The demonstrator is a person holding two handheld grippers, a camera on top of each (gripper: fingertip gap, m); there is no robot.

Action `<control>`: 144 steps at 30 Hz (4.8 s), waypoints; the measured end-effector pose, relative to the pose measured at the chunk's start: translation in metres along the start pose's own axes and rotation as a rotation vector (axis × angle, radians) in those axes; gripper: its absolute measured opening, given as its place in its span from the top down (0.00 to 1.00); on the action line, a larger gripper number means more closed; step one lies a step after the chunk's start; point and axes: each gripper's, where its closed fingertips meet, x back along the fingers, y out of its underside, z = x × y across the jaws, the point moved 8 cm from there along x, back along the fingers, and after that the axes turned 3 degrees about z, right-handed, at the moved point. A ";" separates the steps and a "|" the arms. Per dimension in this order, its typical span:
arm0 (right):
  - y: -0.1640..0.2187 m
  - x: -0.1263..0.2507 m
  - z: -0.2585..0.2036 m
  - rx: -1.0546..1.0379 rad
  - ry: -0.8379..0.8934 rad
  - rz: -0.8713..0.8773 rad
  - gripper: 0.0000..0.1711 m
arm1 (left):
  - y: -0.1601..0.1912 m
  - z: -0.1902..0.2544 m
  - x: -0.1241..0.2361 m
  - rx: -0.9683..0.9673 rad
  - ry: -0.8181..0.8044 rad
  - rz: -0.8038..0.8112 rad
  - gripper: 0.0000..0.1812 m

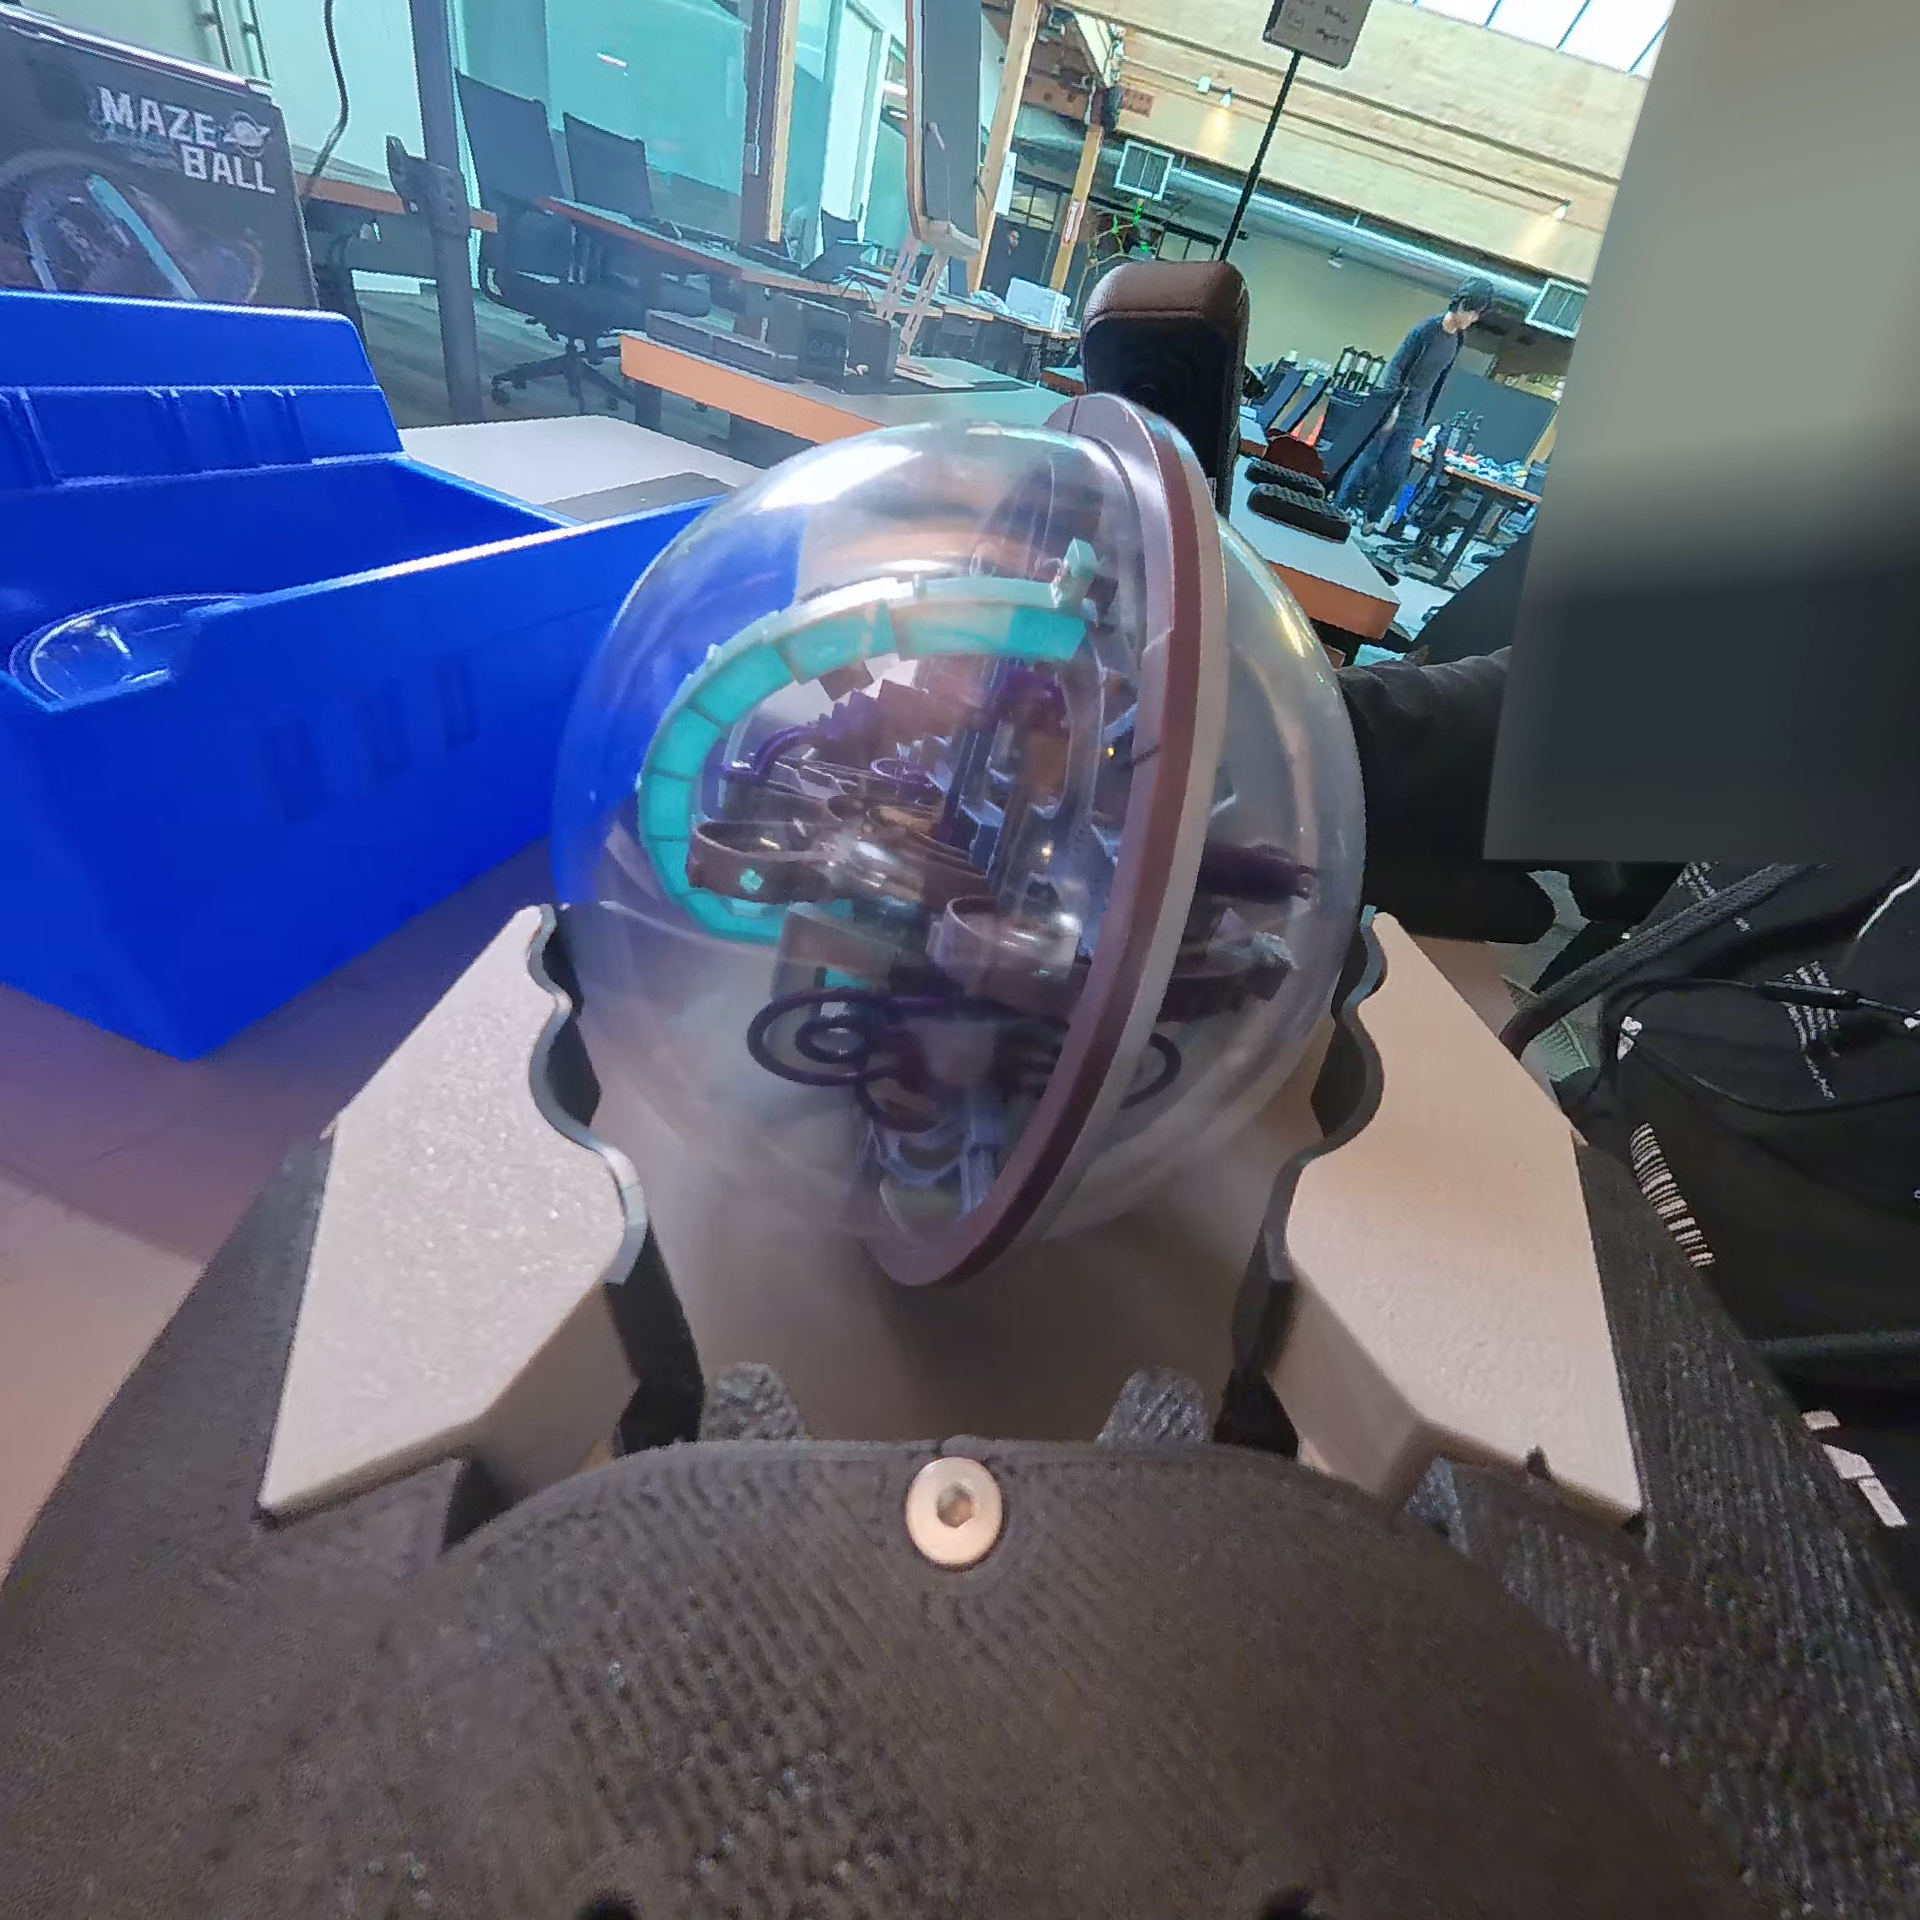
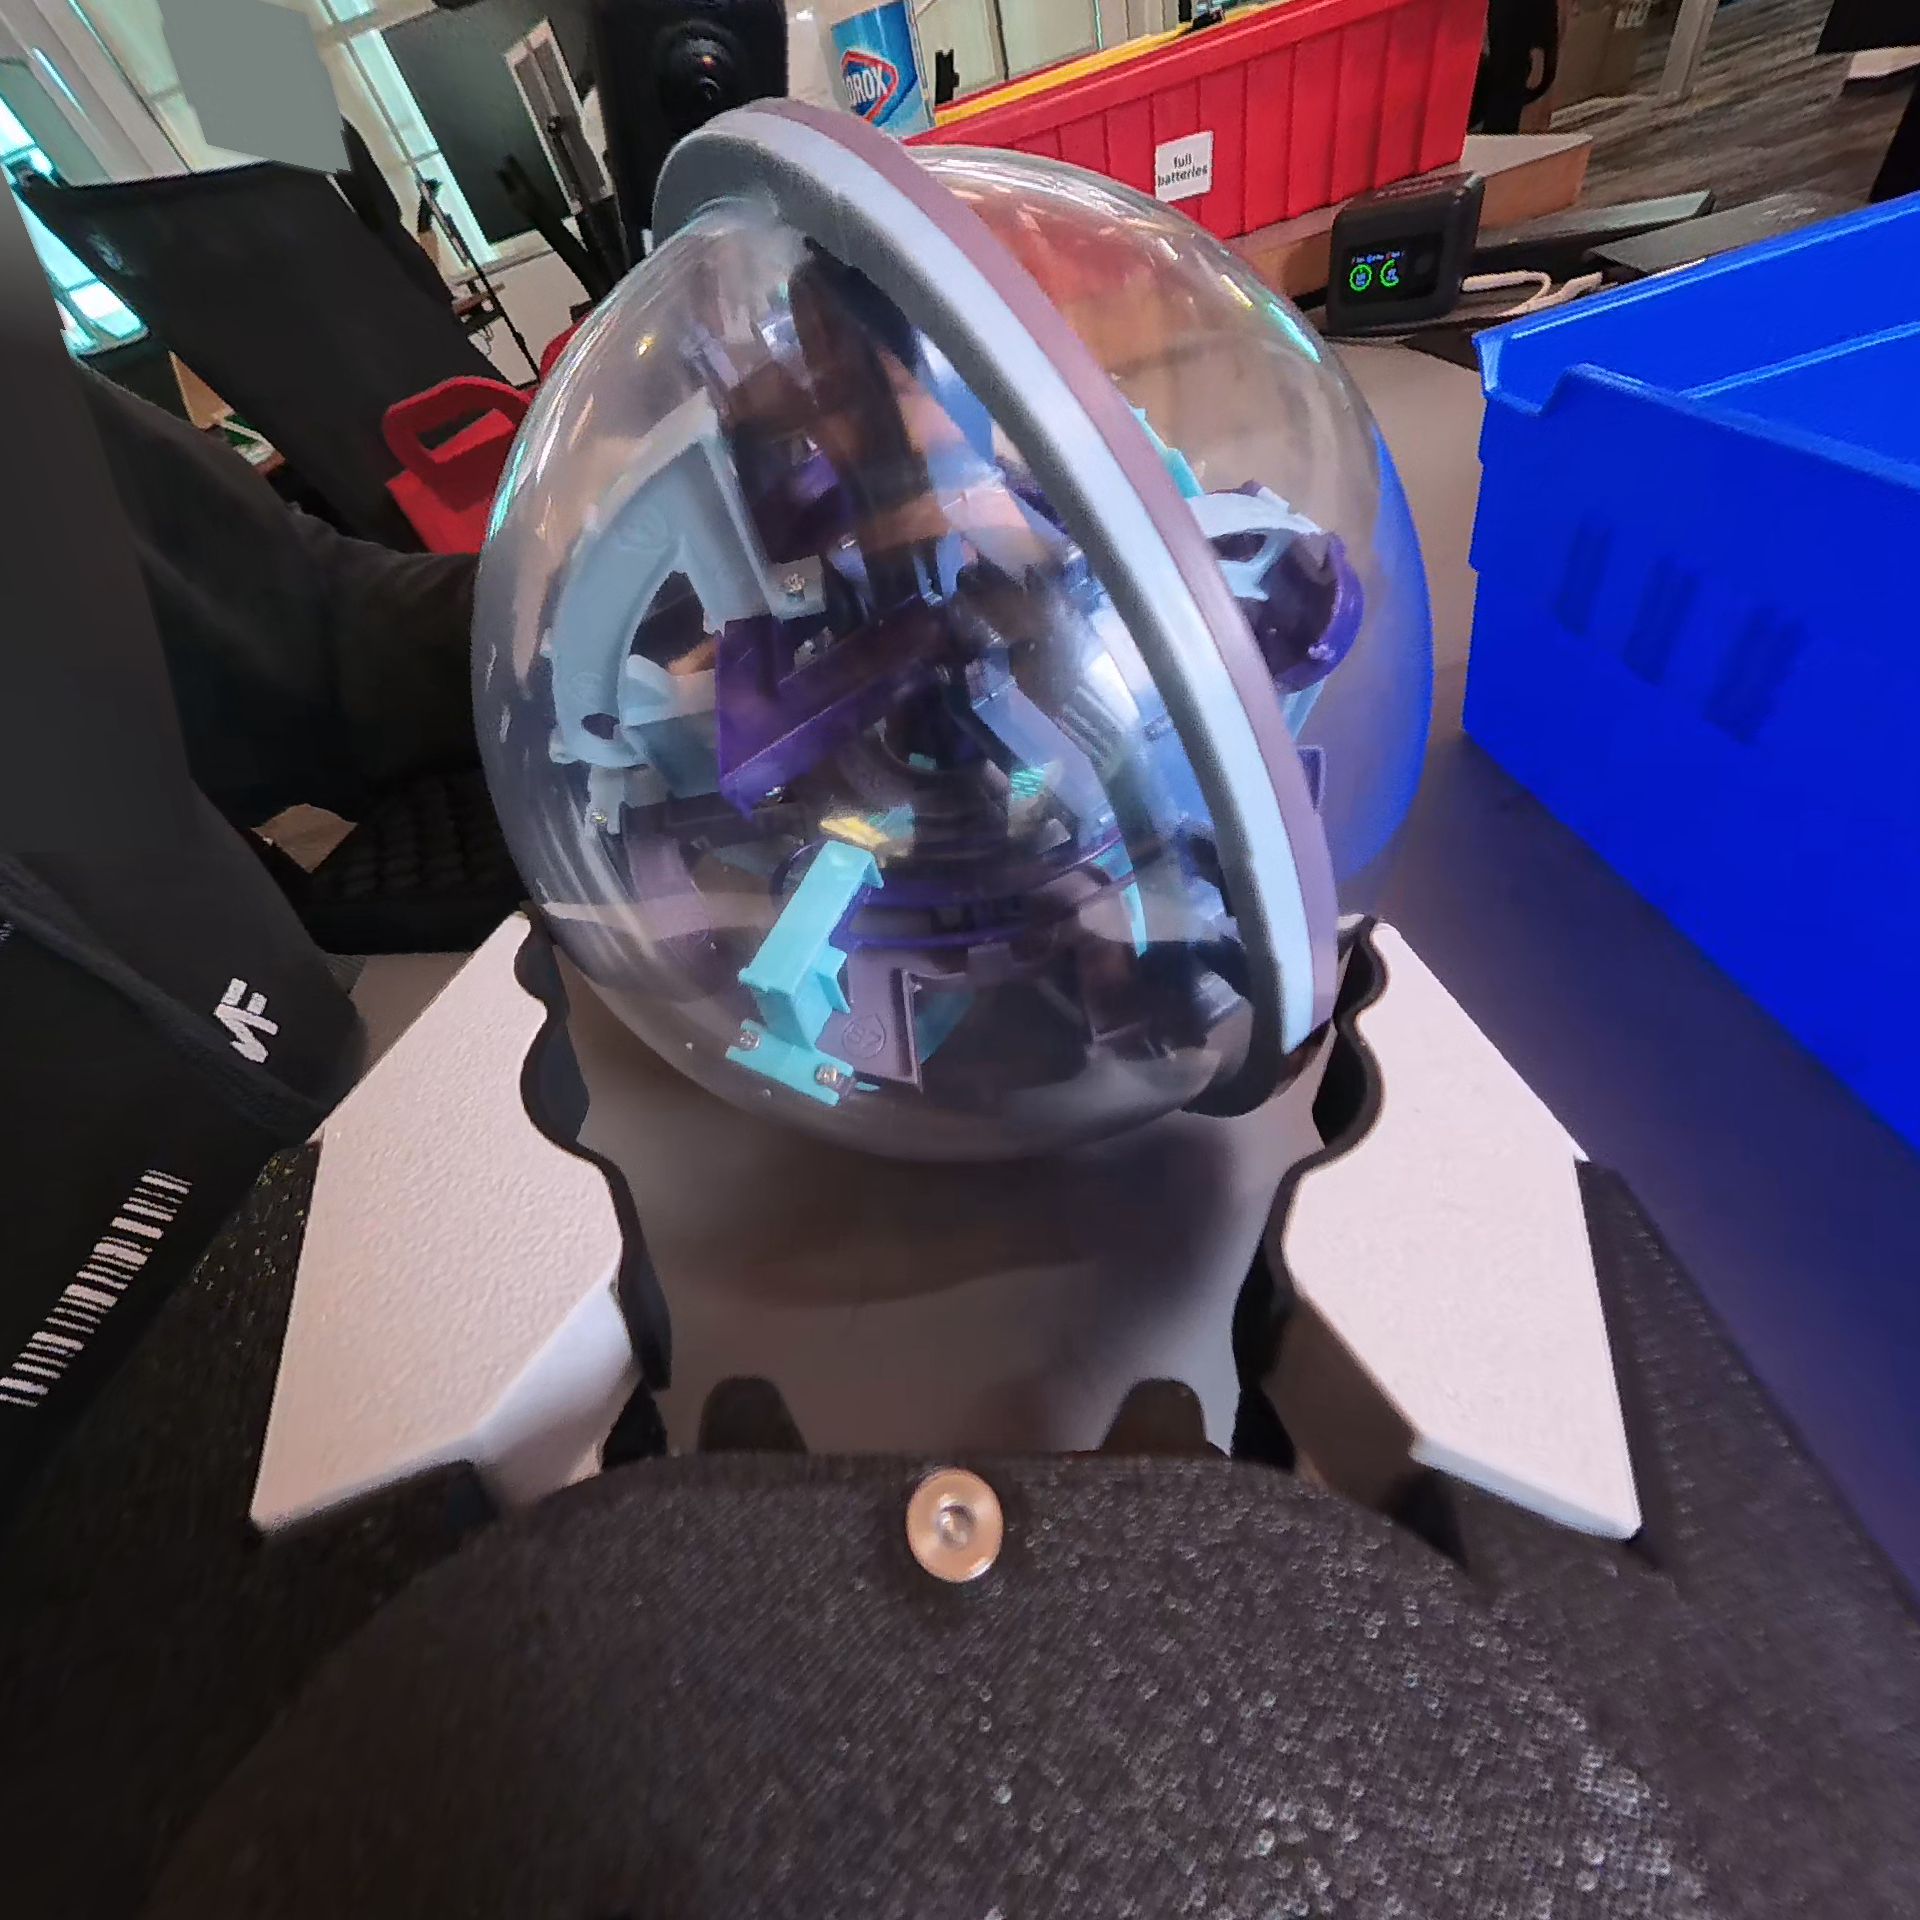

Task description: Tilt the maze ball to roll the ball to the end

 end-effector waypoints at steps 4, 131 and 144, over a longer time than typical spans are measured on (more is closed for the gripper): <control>0.000 -0.001 -0.001 0.006 0.008 -0.001 0.17 | 0.001 -0.001 0.001 -0.003 0.011 0.002 0.22; -0.007 -0.003 -0.025 0.294 0.148 -0.031 0.23 | -0.008 0.004 0.010 -0.094 0.032 -0.087 0.20; 0.013 0.020 -0.024 0.245 0.176 -0.122 0.20 | 0.010 0.007 -0.016 0.041 0.111 -0.116 0.21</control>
